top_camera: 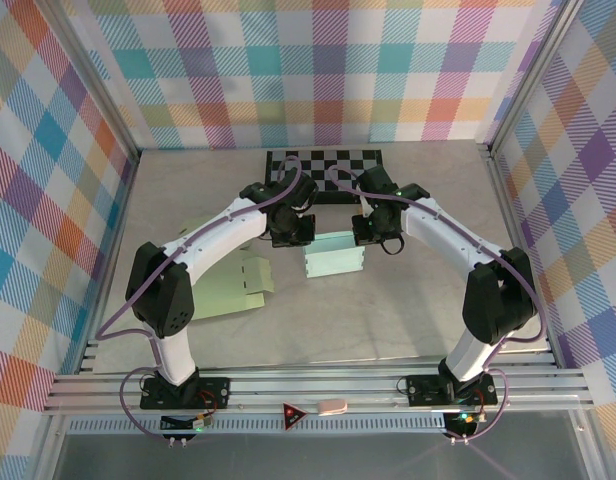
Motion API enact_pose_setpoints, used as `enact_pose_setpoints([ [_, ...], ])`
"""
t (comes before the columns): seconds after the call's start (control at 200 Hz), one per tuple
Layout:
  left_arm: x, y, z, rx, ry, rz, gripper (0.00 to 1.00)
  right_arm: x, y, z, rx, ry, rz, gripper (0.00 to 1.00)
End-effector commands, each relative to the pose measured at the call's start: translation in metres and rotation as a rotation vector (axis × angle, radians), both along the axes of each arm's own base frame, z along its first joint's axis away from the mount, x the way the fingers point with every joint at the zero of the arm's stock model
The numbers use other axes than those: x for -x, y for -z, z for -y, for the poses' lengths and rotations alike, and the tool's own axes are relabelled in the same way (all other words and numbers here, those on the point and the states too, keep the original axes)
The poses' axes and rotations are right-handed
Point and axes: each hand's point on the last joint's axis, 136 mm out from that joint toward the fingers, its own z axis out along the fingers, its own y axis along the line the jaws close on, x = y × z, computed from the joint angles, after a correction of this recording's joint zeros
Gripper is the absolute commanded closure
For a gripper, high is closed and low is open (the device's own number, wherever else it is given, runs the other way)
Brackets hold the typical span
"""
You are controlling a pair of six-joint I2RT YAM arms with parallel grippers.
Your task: Fold the paper box
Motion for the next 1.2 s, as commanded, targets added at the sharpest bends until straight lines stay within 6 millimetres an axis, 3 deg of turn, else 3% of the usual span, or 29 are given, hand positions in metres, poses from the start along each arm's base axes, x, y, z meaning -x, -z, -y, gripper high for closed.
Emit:
enact_pose_setpoints([
  [0.0, 0.003, -0.003, 0.021, 0.088, 0.003, 0.007, 0.98, 0.019, 0.006, -0.011, -0.019, -0.032, -0.072, 1.00],
  [0.315, 0.005, -0.005, 0.022, 0.106, -0.006, -0.029, 0.98, 0.019, 0.006, -0.009, -0.012, -0.023, -0.071, 1.00],
  [0.565, 0.019, 0.001, 0.004, 0.036, 0.016, -0.050, 0.80, 0.019, 0.004, -0.008, -0.007, -0.023, -0.068, 1.00],
  [0.71, 0.021, -0.005, -0.003, 0.028, 0.011, -0.017, 0.75, 0.020, 0.005, -0.007, -0.006, -0.020, -0.070, 1.00],
  [1.195, 0.024, -0.002, -0.007, -0.001, 0.027, -0.008, 0.88, 0.021, 0.003, -0.005, -0.003, -0.006, -0.070, 1.00],
])
